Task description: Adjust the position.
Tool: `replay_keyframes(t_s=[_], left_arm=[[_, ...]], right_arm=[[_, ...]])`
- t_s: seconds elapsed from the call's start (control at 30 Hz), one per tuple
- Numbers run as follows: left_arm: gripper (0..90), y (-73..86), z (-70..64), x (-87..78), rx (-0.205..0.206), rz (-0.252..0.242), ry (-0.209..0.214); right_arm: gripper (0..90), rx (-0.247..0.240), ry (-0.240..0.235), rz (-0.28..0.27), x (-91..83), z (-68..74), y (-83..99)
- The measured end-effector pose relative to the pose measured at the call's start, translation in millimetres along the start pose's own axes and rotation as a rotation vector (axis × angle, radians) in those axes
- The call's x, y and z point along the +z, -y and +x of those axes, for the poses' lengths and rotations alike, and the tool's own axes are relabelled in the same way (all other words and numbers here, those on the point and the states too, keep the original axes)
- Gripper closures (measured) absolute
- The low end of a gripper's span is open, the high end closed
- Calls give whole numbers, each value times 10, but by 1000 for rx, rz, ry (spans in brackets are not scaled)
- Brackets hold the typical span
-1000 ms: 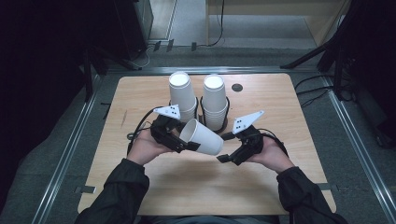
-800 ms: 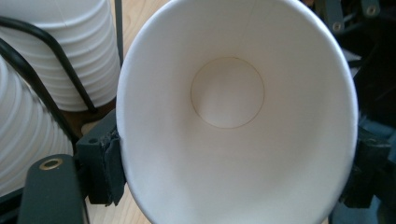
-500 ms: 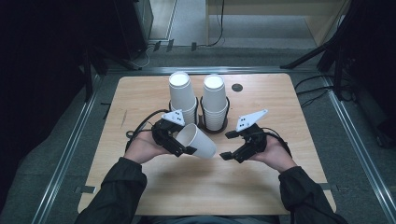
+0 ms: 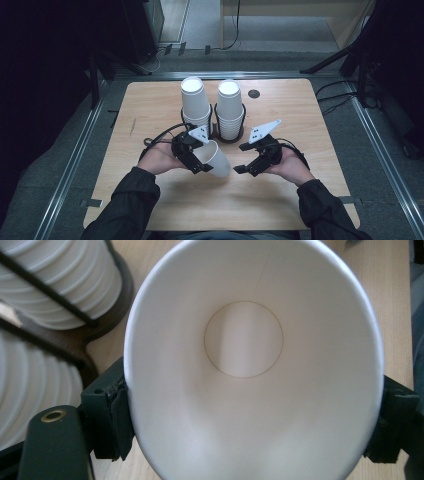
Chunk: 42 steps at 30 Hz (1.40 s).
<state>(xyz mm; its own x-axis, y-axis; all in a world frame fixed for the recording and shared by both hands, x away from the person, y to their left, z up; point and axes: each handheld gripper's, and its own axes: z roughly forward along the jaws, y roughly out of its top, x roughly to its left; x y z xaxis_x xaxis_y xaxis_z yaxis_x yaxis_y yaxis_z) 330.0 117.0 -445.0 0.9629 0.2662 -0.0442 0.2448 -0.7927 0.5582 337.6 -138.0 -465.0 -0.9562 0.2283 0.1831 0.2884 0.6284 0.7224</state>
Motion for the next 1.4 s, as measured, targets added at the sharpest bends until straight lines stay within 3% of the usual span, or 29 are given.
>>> replay_keyframes(t_s=[0.1, 0.13, 0.6, 0.73, 1.07, 1.23, 1.4], left_arm=[[156, -38, -23, 41, 12, 16, 12], [157, -65, -49, 53, 21, 23, 17], [146, -194, -150, 53, 55, -9, 33], [140, -191, -151, 57, 49, -7, 44], [99, -157, -127, 55, 26, -5, 64], [11, -124, -96, 25, 18, -34, 60], [11, -59, -53, -38, -7, -71, 53]], right_arm=[[153, -12, -12, 32, 88, 24, 5], [153, -40, -17, 54, 150, 48, 10], [167, -97, -37, 60, 384, 184, -74], [226, -121, -20, 64, 387, 202, -75], [231, -137, -30, 55, 360, 209, -76], [227, -120, -28, 41, 315, 184, -75], [226, -102, -17, 22, 245, 144, -66]])
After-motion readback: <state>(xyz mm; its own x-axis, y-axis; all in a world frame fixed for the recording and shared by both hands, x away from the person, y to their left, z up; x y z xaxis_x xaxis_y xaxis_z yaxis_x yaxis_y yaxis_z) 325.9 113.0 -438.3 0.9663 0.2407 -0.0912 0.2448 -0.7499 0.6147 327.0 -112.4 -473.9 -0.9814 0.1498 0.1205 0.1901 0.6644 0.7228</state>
